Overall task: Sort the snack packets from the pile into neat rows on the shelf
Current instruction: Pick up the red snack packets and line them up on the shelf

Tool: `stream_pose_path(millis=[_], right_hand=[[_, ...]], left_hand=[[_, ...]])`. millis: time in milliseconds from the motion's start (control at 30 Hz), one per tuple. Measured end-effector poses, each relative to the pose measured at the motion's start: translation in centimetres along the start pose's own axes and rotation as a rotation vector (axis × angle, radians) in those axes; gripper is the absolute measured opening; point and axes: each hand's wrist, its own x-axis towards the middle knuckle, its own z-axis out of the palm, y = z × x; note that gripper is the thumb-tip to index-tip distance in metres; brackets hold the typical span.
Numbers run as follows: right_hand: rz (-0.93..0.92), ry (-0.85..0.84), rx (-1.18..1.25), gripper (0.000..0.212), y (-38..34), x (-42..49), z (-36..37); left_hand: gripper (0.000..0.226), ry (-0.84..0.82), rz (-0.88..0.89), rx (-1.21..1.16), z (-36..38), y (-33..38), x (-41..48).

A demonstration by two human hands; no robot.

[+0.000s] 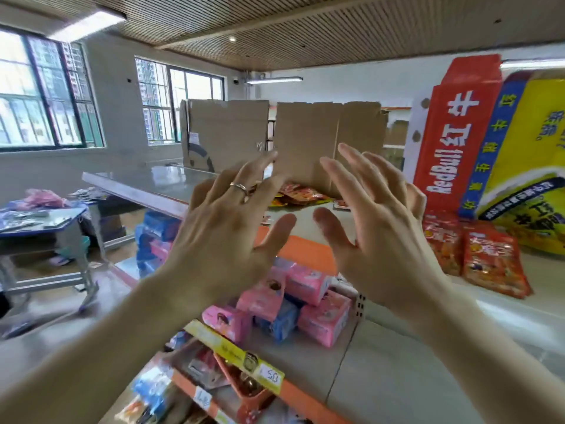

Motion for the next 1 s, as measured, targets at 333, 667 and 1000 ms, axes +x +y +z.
stream_pose_path(millis=[333, 667, 1000], right_hand=[[-0.014, -0.098, 0.054, 0.057, -8.7, 3.7, 7.4], [-0.035, -0.145, 0.125, 0.057, -11.2, 7.3, 13.4], [0.008, -0.134, 0.032, 0.059, -8.5, 13.2, 18.6]], left_hand=[[0.054, -0.008, -0.139, 0.056, -3.6, -11.3, -4.8], [0.053, -0.038, -0.223, 0.099, -1.5, -17.0, -6.2], [0.057, -0.040, -0.165, 0.094, 4.0, -23.6, -0.7]])
